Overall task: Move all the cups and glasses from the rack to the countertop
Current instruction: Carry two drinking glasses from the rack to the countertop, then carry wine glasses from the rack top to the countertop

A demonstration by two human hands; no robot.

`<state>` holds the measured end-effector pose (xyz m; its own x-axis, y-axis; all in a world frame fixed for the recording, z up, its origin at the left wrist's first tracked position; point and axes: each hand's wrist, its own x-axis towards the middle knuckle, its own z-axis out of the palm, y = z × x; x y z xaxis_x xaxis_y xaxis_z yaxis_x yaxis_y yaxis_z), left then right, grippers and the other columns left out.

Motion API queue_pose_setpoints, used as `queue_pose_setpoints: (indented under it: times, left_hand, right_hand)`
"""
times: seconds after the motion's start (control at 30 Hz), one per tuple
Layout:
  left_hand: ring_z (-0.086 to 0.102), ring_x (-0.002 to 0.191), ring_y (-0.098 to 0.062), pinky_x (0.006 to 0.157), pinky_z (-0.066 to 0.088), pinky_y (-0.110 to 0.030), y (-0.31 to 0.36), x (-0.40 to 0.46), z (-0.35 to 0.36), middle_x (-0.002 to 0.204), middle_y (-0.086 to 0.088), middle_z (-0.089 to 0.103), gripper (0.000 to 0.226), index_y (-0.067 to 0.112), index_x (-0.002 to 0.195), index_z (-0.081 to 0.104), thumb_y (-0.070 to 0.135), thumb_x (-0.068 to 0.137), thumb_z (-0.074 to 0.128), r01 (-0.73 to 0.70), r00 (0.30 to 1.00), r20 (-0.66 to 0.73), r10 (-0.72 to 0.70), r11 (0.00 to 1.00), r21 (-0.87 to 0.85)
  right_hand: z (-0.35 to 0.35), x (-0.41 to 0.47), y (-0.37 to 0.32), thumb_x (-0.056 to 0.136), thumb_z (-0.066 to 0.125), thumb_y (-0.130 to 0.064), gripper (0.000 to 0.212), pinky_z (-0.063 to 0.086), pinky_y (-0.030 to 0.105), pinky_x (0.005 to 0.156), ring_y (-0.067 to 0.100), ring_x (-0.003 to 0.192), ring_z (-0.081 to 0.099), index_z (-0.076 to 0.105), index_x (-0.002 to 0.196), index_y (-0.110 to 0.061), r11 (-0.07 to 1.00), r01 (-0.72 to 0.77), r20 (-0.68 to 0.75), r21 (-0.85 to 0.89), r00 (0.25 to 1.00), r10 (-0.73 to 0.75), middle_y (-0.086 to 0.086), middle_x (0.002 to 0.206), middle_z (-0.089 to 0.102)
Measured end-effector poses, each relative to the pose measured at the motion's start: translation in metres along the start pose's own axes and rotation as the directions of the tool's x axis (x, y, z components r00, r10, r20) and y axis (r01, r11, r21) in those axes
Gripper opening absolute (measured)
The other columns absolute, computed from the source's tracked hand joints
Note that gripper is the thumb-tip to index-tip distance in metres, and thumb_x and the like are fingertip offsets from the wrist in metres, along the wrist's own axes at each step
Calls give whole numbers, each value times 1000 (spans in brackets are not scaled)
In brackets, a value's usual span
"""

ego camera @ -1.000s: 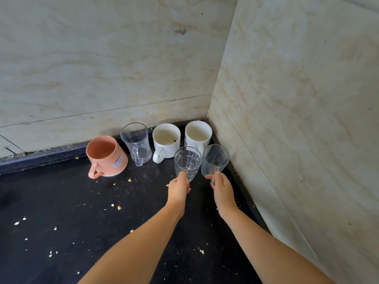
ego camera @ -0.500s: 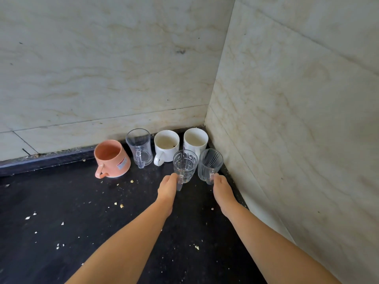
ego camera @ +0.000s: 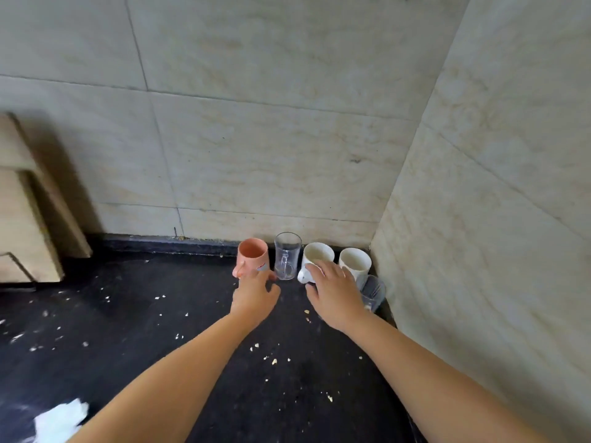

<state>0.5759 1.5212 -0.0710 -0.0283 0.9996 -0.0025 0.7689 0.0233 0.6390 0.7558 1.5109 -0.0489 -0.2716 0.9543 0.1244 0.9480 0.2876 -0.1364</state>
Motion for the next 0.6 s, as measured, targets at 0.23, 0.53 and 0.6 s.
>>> queue_pose_setpoints:
  times: [0.23, 0.53, 0.6]
  left_hand:
    - [43, 119, -26, 96, 38, -38, -69, -66, -100, 125, -4, 51, 35, 20, 125, 50, 28, 91, 43, 95, 987, -157, -30, 903, 419]
    - [41, 121, -26, 100, 37, -38, -151, -238, -203, 127, -5, 49, 34, 20, 124, 50, 28, 93, 40, 368, 907, -367, -205, 810, 456]
    - [41, 121, -26, 100, 37, -39, -169, -295, -220, 126, -6, 49, 34, 19, 125, 50, 29, 93, 40, 438, 874, -409, -263, 790, 429]
  right_hand:
    - [-14, 12, -122, 98, 35, -32, 39, 24, 53, 110, 30, 131, 39, 44, 135, -20, 947, 299, 120, -113, 951, -286, 5, 140, 46]
    - [-16, -52, -304, 100, 33, -39, 45, 29, 49, 109, 30, 132, 39, 38, 141, -20, 831, 549, 161, -86, 831, -532, 7, 145, 41]
    - [-13, -84, -348, 100, 32, -39, 46, 30, 49, 108, 30, 132, 39, 38, 141, -19, 792, 608, 170, -58, 788, -592, 8, 145, 41]
